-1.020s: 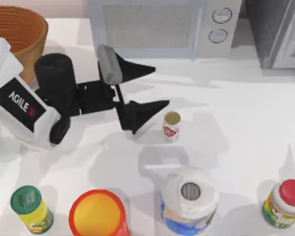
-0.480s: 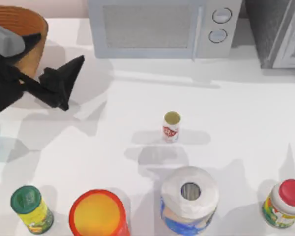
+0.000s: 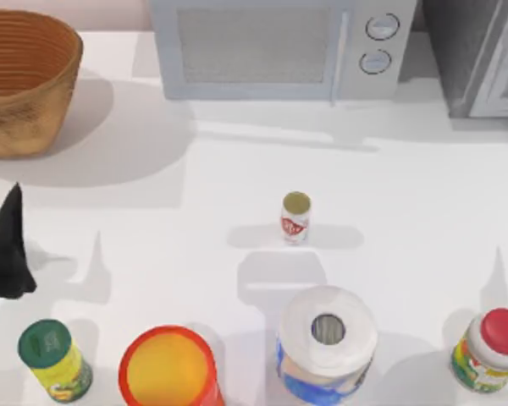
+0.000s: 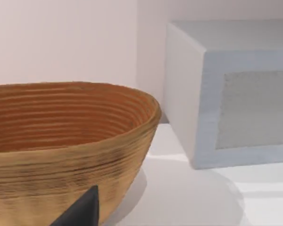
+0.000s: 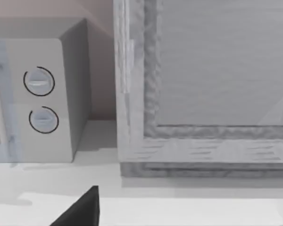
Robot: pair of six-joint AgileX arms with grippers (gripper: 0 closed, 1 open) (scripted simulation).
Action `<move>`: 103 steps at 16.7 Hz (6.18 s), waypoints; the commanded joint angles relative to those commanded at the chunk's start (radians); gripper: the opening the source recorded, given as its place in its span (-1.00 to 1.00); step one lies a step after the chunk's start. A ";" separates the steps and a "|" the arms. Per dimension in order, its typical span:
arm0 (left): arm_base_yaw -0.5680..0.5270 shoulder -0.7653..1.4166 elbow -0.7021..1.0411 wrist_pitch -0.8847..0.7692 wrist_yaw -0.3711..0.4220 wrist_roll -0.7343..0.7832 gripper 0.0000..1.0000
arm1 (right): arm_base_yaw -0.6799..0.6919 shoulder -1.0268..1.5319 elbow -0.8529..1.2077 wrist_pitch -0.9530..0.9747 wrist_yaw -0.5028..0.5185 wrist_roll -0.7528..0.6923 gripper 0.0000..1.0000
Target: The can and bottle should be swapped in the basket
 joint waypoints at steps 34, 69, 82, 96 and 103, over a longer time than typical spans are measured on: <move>0.349 1.263 -0.096 1.072 0.187 0.128 1.00 | 0.000 0.000 0.000 0.000 0.000 0.000 1.00; 0.289 1.668 0.129 1.267 0.134 0.108 -0.06 | 0.000 0.000 0.000 0.000 0.000 0.000 1.00; 0.289 1.668 0.129 1.267 0.134 0.108 -1.00 | 0.000 0.000 0.000 0.000 0.000 0.000 1.00; 0.601 1.531 0.547 0.604 0.199 0.107 -1.00 | 0.000 0.000 0.000 0.000 0.000 0.000 1.00; 0.549 1.398 0.927 0.095 0.149 0.111 -1.00 | 0.000 0.000 0.000 0.000 0.000 0.000 1.00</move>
